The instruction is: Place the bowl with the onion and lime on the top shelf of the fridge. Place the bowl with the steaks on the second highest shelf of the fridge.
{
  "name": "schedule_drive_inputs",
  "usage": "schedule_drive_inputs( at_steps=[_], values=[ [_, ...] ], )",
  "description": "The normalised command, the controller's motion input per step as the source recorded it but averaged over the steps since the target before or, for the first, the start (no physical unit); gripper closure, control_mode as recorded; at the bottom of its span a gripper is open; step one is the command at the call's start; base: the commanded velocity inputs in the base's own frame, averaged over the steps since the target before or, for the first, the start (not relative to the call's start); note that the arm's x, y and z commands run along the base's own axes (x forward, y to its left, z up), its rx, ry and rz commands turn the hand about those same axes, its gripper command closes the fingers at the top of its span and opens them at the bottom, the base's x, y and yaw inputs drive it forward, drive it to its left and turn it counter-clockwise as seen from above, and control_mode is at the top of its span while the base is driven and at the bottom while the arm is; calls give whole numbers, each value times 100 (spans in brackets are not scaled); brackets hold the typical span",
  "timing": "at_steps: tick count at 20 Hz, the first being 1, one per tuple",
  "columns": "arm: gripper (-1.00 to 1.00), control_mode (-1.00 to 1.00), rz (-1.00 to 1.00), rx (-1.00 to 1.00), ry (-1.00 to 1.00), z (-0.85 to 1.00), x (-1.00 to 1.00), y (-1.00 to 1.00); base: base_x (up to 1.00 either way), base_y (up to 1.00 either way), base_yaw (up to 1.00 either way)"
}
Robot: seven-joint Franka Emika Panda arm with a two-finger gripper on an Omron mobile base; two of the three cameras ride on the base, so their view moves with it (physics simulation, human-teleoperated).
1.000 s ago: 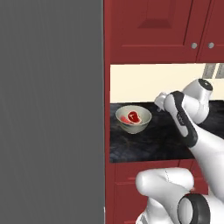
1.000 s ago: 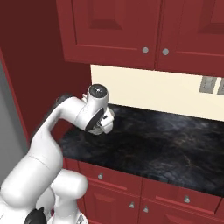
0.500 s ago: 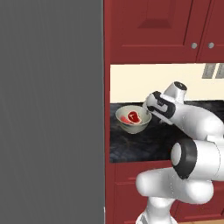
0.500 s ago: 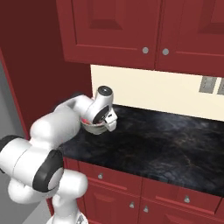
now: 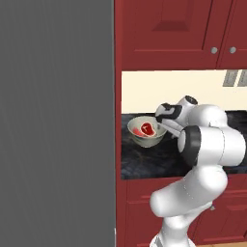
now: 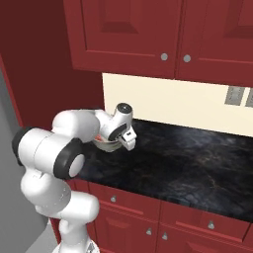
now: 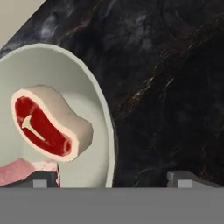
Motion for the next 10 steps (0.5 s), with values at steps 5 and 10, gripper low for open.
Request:
schedule_drive_inputs(
  at_steps=[5, 10],
  values=[
    [-100, -100, 0, 0, 0, -41, 16, -6, 0, 0, 0],
    [100, -100, 0, 0, 0, -30, 21, 0, 0, 0, 0]
  ],
)
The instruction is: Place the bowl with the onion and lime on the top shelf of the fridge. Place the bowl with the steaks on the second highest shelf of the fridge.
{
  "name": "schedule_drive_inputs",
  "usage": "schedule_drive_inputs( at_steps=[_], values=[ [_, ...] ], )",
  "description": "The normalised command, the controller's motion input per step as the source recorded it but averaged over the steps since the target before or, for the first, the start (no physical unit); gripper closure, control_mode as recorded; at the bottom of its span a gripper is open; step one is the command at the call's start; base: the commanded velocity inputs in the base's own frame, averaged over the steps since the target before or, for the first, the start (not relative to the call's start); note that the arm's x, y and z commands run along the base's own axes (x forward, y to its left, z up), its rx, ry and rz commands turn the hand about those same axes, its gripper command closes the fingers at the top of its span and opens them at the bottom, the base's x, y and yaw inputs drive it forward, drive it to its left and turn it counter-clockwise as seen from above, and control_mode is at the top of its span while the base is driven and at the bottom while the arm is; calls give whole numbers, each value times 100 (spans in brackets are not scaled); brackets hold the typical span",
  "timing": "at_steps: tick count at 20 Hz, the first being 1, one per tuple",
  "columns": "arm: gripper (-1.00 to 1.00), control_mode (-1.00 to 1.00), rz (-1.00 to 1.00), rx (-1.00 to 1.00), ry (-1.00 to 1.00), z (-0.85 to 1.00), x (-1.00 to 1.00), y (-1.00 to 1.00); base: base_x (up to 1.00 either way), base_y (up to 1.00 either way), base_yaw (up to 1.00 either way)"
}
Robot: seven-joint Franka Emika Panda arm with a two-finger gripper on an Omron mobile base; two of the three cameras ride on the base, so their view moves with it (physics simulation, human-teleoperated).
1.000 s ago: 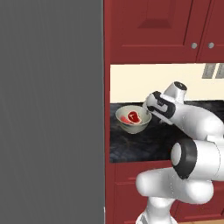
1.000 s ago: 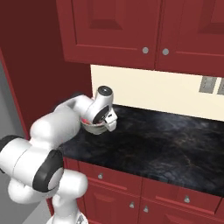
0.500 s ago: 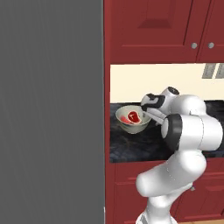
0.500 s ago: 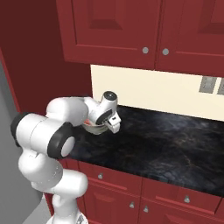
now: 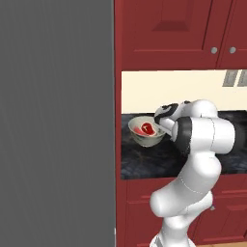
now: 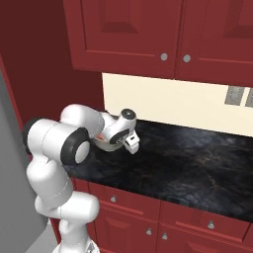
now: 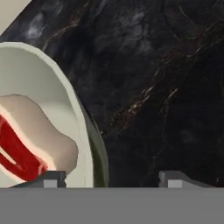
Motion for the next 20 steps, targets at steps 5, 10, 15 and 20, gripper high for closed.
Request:
schedule_drive_inputs(
  at_steps=[5, 10, 15, 20],
  values=[
    [100, -100, 0, -1, 0, -2, 2, 3, 0, 0, 0],
    [100, -100, 2, -5, 4, -3, -2, 5, 0, 0, 0],
    [100, -100, 1, -1, 0, 4, -37, 14, 0, 0, 0],
    [100, -100, -12, 0, 0, 63, -90, -19, 0, 0, 0]
  ],
)
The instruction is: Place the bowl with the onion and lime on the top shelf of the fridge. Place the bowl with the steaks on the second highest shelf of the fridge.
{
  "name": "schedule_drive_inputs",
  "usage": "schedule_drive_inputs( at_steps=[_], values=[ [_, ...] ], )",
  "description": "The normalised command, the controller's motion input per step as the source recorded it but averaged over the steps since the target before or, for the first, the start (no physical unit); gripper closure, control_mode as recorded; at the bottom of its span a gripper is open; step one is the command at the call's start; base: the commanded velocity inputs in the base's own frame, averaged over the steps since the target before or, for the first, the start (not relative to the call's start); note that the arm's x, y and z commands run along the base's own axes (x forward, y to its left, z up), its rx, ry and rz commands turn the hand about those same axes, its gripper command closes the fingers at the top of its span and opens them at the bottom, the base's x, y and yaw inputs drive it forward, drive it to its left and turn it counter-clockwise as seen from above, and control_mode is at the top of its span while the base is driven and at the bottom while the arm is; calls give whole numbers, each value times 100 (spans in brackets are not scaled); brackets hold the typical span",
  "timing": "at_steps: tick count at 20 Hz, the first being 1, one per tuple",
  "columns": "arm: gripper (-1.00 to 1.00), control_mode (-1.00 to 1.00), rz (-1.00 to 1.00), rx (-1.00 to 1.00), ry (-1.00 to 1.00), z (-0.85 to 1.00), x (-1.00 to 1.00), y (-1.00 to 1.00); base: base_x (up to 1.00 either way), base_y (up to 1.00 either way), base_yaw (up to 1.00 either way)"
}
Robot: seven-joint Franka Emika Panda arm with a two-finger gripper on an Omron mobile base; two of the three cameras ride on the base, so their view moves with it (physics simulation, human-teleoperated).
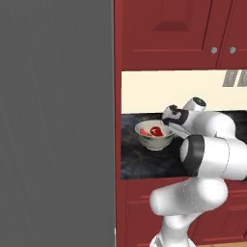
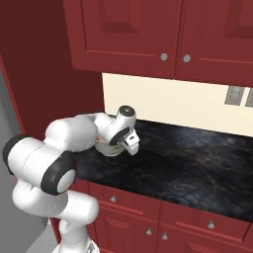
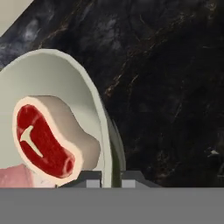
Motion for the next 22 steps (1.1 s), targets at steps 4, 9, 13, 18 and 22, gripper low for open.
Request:
schedule_drive_inputs(
  at_steps=[4, 9, 13, 18, 22],
  values=[
    [100, -100, -16, 0, 0, 100, -100, -72, 0, 0, 0],
    [100, -100, -14, 4, -1, 100, -100, -84, 0, 0, 0],
    [100, -100, -4, 6, -6, 98, -100, -40, 0, 0, 0],
    [100, -100, 2, 5, -18, 54, -100, -23, 0, 0, 0],
    [100, -100, 11, 6, -26, 5, -100, -33, 0, 0, 0]
  ],
)
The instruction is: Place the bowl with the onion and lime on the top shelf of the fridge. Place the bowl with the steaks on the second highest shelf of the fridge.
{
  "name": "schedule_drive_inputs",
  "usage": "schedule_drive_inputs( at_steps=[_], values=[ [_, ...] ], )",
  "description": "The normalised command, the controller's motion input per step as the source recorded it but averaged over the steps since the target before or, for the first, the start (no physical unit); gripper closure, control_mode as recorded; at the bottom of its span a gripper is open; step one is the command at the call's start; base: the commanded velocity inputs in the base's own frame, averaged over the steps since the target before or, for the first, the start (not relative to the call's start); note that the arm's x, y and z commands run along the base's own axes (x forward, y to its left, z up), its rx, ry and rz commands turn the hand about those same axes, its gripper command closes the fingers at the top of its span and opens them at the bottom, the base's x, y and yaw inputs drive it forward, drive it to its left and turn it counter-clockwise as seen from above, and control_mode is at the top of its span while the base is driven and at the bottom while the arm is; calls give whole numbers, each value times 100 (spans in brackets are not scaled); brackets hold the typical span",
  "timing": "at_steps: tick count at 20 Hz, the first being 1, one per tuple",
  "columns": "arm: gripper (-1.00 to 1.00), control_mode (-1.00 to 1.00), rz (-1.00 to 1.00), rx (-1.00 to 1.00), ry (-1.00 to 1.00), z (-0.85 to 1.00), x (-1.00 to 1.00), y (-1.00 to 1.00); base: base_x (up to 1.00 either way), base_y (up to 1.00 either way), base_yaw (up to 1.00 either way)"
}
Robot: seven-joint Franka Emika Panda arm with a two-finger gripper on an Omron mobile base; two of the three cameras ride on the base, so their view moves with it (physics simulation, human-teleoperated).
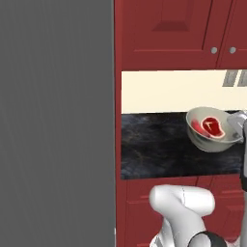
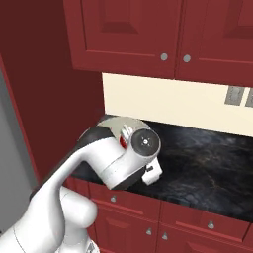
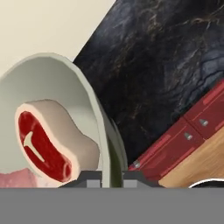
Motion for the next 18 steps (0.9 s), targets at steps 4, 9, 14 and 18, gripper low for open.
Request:
schedule_drive_inputs(
  at_steps=[4, 9, 14, 18],
  values=[
    [100, 100, 4, 0, -6, 0, -25, -7, -75, -5, 14],
    [100, 100, 0, 0, 0, 0, 0, 0, -100, -1, 24],
    [100, 100, 0, 0, 0, 0, 0, 0, -100, -11, 25],
    [100, 100, 0, 0, 0, 0, 0, 0, -100, -6, 26]
  ],
)
